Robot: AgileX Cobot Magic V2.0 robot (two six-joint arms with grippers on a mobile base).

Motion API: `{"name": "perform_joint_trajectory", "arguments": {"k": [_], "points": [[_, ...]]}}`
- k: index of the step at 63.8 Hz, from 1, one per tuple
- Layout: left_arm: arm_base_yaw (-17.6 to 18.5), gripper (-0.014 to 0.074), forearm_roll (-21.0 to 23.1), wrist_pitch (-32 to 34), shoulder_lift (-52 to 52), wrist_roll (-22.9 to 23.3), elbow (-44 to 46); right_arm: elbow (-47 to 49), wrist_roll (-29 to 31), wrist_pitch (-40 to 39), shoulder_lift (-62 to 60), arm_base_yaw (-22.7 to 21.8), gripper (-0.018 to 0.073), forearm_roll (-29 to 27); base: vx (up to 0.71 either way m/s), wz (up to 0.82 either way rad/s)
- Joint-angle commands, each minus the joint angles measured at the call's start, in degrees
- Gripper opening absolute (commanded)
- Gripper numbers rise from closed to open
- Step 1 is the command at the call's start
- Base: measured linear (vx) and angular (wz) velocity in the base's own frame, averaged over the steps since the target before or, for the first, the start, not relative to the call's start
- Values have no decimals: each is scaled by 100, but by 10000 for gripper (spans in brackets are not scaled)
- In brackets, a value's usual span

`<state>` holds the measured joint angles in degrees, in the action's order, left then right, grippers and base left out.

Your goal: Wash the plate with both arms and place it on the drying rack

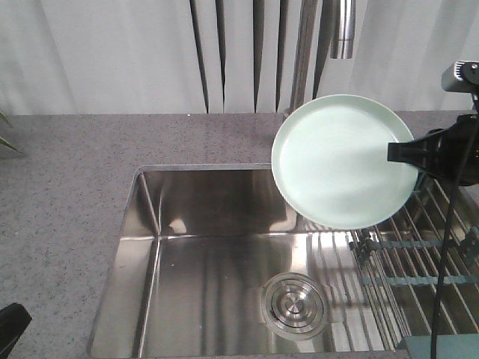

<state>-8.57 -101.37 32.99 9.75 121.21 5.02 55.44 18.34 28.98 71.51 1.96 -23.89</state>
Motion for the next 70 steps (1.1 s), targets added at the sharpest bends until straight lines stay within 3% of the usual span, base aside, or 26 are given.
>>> {"name": "perform_joint_trajectory", "arguments": {"k": [1, 6, 14, 27, 41, 55, 70], "points": [[32, -6, -20, -138, 53, 120, 129, 201, 73, 428, -543, -7, -1, 40, 0, 0], [32, -6, -20, -138, 53, 120, 129, 201, 24, 777, -791, 117, -1, 10, 0, 0], [32, -6, -20, -138, 53, 120, 129, 201, -65, 727, -953, 682, -1, -333, 0, 0], [32, -6, -20, -138, 53, 120, 129, 201, -382, -582, -329, 1464, -1, -433, 0, 0], [32, -6, -20, -115, 53, 120, 129, 206, -428, -1356, 184, 1174, -1, 322, 0, 0], [32, -6, -20, -115, 53, 120, 129, 200, -470, -707, -520, 350, -1, 728, 0, 0], [32, -6, -20, -126, 53, 120, 129, 200, -636, -500, -1088, 42, -1, 1948, 0, 0]]}}
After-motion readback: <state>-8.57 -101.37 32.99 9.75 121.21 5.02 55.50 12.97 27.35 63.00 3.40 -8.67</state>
